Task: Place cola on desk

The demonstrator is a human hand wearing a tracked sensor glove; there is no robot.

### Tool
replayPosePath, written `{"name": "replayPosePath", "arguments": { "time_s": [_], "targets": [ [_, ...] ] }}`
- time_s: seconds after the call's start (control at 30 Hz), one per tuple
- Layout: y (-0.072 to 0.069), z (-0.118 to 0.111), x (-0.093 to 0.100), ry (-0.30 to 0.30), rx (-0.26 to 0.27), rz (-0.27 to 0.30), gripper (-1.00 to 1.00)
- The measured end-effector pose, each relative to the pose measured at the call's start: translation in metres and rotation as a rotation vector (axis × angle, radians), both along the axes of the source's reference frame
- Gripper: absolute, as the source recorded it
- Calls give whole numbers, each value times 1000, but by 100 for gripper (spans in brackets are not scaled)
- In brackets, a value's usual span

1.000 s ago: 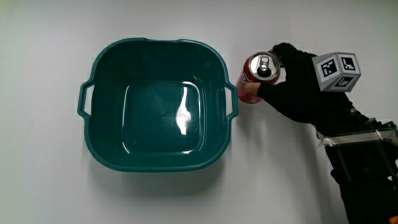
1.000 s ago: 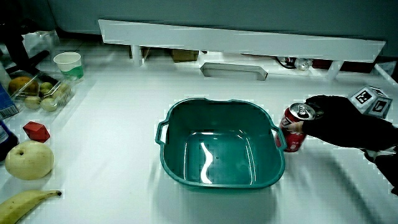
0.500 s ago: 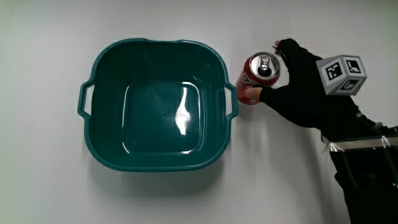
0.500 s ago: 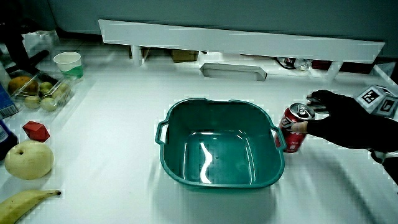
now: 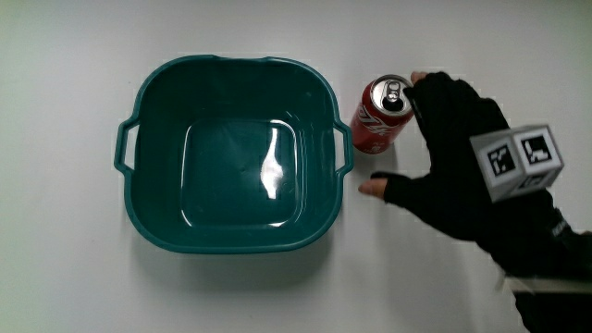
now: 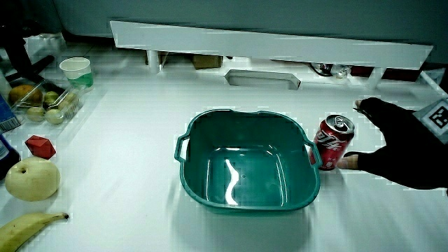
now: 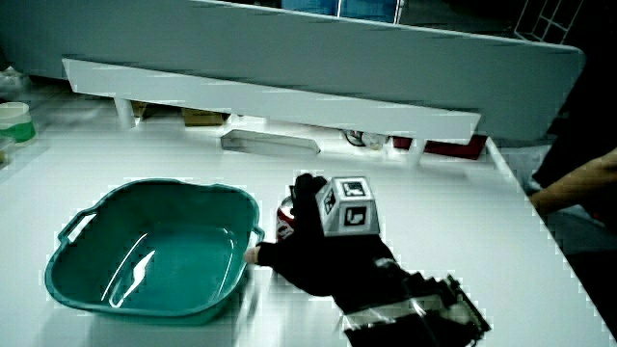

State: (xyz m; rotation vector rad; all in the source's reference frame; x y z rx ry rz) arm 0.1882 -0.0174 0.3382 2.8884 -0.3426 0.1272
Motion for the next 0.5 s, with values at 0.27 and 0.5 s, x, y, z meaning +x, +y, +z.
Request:
{"name": "replayPosePath", "arguments": {
  "time_s": [0.27, 0.5],
  "targets": [
    [41, -32, -18, -15, 30, -94, -100],
    [73, -34, -20, 44, 41, -194, -100]
  ]
}}
